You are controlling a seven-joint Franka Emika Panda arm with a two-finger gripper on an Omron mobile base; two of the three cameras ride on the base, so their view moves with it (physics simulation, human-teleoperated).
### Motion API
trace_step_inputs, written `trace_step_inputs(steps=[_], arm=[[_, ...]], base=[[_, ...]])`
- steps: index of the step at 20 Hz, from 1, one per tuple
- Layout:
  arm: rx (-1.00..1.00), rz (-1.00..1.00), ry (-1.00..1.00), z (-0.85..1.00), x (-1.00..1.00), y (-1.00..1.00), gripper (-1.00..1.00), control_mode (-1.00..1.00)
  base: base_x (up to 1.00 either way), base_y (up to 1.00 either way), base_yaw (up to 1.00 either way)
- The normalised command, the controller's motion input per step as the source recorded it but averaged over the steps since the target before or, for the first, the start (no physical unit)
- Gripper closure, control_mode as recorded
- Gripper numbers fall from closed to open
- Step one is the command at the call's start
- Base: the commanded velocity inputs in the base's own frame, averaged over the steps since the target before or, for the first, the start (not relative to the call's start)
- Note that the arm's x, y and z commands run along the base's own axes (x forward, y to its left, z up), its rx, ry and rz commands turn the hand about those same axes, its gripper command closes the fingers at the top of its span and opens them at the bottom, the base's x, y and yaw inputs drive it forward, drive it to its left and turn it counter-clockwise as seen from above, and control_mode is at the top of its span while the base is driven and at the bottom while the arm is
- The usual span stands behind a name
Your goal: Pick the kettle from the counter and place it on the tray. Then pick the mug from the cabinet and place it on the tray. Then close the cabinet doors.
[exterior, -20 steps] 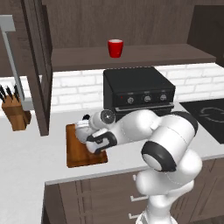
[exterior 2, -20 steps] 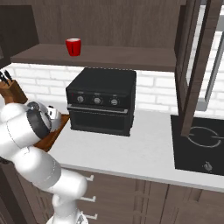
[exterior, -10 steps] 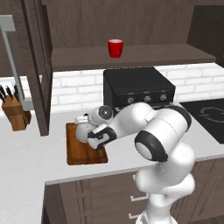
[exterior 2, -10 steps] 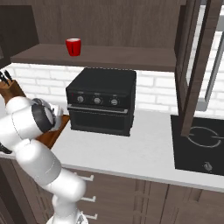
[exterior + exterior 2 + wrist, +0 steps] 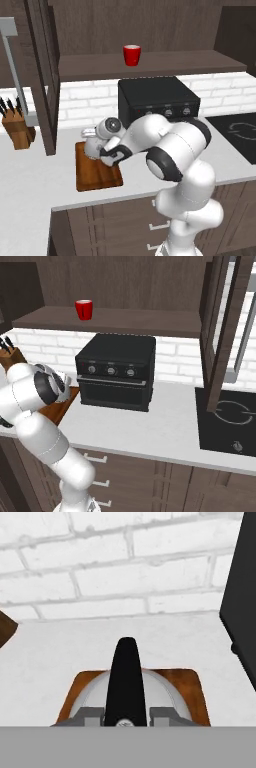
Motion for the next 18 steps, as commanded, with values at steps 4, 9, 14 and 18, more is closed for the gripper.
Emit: trace_step_inputs(steps=[4, 9, 14, 18], arm=[[0.0, -0.03, 0.0, -0.15, -0.14, 0.16, -1.0, -1.0], [0.0, -0.03, 0.0, -0.1, -0.1, 0.13, -1.0, -1.0], [0.0, -0.02, 0.0, 0.0, -0.04, 0.01, -1.0, -1.0], [0.0, -0.02, -0.05, 0.21, -0.07, 0.0, -1.0, -1.0]], base=[[0.0, 0.0, 0.0], [0.0, 0.0, 0.0], [0.0, 0.0, 0.0], [0.0, 0.0, 0.0]])
